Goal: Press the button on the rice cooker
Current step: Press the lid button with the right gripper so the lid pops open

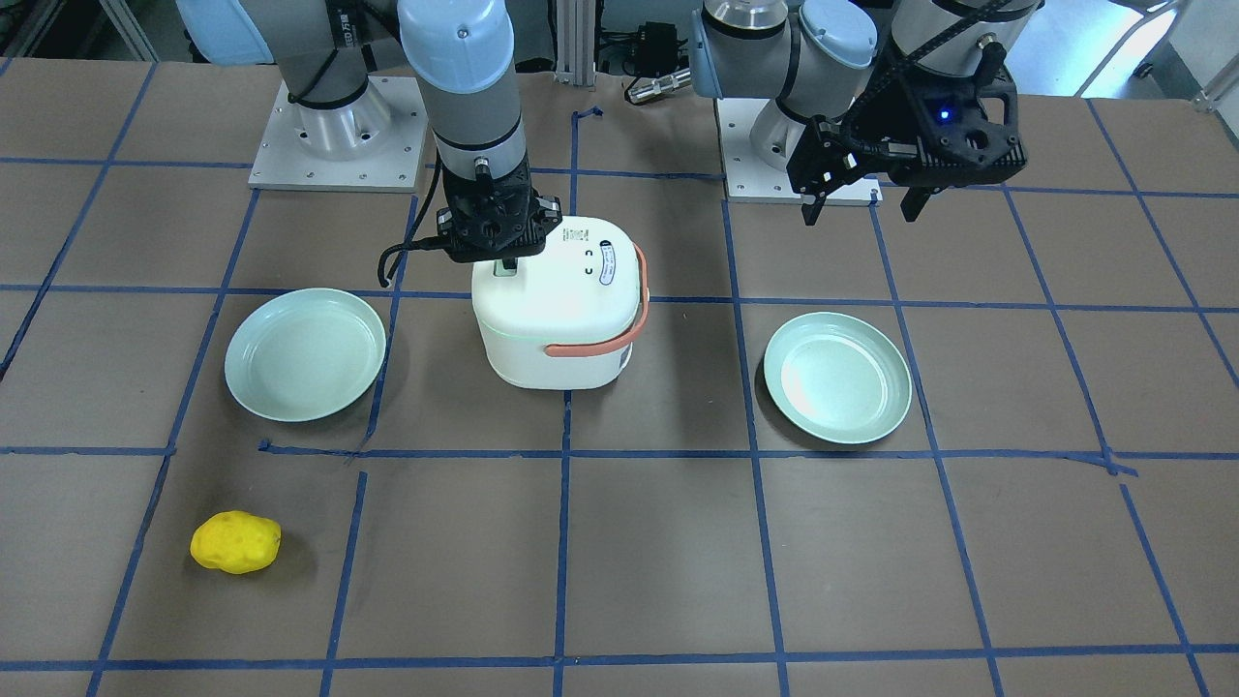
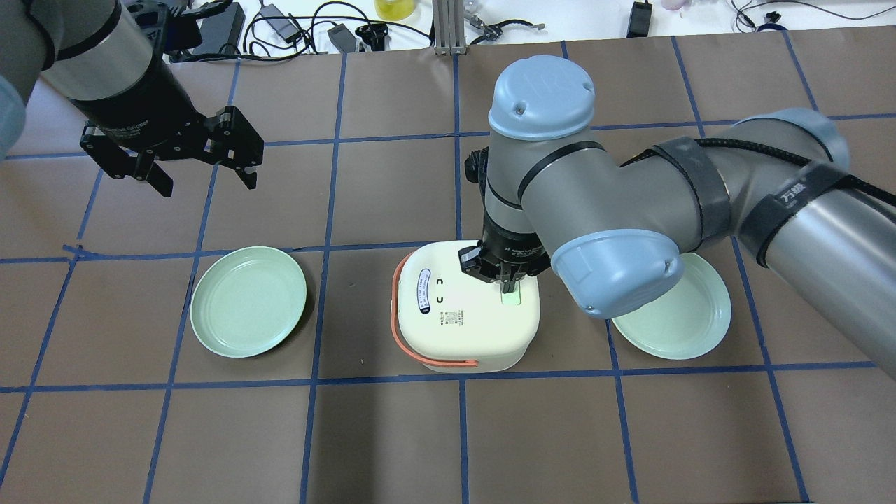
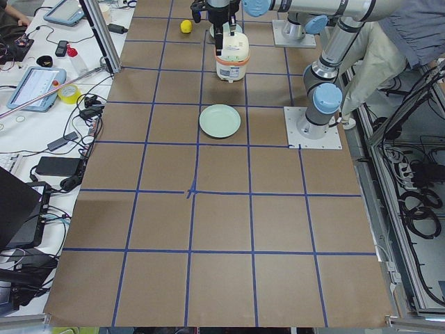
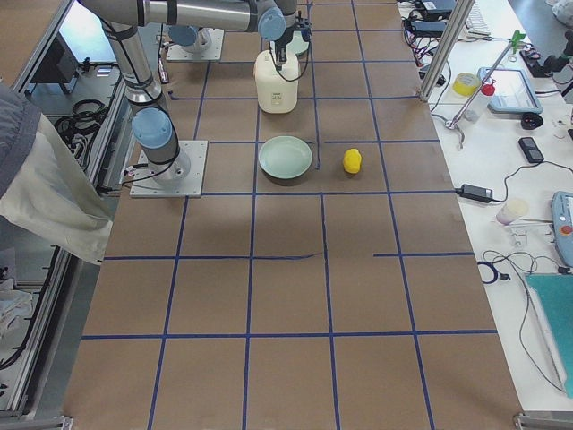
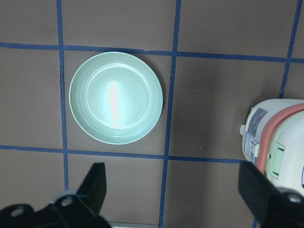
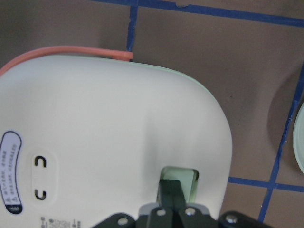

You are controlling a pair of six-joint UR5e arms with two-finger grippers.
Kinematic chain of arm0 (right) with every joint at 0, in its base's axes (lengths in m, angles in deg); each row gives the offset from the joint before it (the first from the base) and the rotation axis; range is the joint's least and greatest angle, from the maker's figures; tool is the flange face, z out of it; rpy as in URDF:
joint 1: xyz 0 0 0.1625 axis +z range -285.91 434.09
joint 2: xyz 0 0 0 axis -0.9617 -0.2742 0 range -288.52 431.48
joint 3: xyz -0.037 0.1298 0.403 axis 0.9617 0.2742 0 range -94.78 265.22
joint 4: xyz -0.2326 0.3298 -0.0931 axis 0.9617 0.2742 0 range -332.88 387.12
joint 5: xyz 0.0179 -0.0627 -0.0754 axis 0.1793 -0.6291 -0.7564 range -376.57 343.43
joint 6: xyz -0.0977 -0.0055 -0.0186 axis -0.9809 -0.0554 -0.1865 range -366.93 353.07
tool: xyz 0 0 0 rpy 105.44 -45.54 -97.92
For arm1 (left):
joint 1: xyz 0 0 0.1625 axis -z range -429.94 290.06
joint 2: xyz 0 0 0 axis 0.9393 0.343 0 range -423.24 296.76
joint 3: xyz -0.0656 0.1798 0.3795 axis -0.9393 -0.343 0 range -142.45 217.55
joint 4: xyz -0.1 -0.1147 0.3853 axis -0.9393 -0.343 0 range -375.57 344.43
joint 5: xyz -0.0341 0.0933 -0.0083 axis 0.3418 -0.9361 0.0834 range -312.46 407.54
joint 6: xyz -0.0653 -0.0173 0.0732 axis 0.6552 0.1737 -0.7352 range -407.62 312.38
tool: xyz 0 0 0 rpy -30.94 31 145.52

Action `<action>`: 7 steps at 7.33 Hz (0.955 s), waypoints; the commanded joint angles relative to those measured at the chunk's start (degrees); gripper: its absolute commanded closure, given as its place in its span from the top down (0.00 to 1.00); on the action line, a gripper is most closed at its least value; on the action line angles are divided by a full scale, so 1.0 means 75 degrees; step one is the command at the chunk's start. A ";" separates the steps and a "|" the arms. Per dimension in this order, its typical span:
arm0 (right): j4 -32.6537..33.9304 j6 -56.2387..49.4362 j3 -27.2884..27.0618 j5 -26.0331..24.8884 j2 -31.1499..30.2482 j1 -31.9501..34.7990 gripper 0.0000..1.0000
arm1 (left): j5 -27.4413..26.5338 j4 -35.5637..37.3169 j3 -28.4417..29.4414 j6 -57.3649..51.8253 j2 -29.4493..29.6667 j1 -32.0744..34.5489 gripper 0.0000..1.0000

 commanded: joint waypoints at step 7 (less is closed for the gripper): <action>-0.1931 -0.1235 0.2528 -0.0823 -0.0245 -0.1614 1.00 | 0.0000 0.0000 0.0000 -0.0001 0.0000 0.0000 1.00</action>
